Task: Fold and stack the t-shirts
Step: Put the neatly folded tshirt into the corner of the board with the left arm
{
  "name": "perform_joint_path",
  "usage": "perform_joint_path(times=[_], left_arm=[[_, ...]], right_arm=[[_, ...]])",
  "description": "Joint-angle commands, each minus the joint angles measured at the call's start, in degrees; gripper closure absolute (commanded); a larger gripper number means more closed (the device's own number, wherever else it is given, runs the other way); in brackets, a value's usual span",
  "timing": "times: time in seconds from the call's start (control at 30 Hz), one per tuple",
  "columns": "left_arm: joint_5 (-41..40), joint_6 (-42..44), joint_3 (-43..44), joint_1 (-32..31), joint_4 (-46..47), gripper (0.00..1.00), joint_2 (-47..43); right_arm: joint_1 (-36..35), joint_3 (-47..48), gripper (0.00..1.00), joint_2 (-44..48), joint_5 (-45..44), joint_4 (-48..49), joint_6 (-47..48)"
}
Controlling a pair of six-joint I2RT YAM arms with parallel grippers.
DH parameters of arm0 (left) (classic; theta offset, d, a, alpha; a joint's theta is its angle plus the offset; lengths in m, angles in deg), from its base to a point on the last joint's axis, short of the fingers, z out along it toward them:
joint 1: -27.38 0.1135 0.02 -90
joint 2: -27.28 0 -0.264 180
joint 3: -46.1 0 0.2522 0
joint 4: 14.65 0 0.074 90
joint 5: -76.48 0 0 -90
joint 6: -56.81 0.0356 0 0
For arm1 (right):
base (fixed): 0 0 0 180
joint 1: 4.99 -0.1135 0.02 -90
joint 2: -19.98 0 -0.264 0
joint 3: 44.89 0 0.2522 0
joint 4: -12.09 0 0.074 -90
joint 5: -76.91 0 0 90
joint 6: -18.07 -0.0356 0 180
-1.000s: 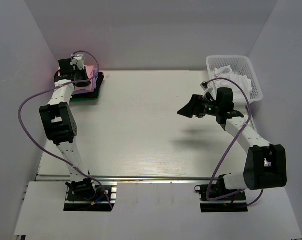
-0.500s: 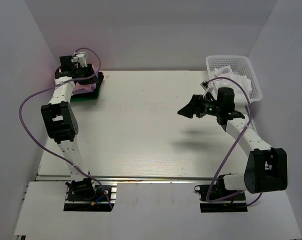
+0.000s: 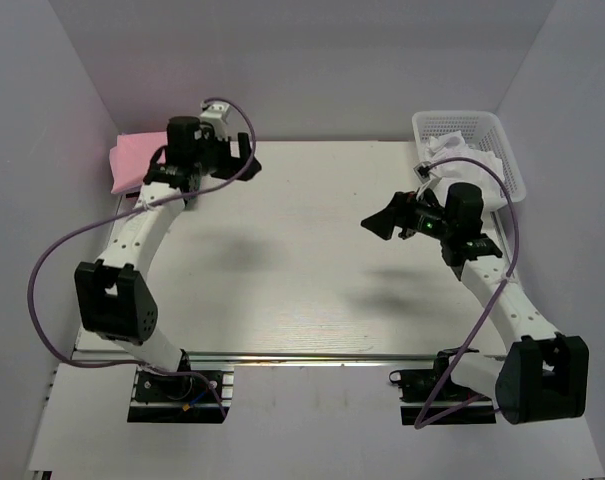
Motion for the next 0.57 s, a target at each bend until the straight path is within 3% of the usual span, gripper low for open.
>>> perform_joint_path(times=[0.0, 0.07, 0.2, 0.33, 0.47, 0.53], left_arm=[[-6.47, -7.62, -12.58, -6.24, 7.15, 0.0, -7.1], [-9.73, -8.43, -17.45, -9.69, 7.98, 0.0, -9.65], [-20.8, -8.43, -17.48, -15.85, 1.22, 0.0, -9.66], [-21.34, -8.96, -18.8, -19.1, 3.14, 0.0, -10.27], [-28.45, -9.48, -17.13, -21.22, -1.24, 0.0, -10.28], [-27.94, -9.48, -17.13, -21.83, -1.25, 0.0, -10.98]], right_arm=[[0.01, -4.31, 0.1, 4.86, -9.51, 0.45, -2.25], [0.1, -7.22, 0.1, 6.37, -14.51, 0.19, -2.7], [0.01, -13.03, 0.1, 11.73, -19.44, 0.89, -2.62], [0.1, -15.58, 0.1, 14.55, -21.13, -0.42, -2.96], [0.01, -15.67, 0.1, 14.99, -21.22, -1.13, -2.18], [0.19, -14.8, 0.1, 14.47, -22.09, -2.09, -1.74]])
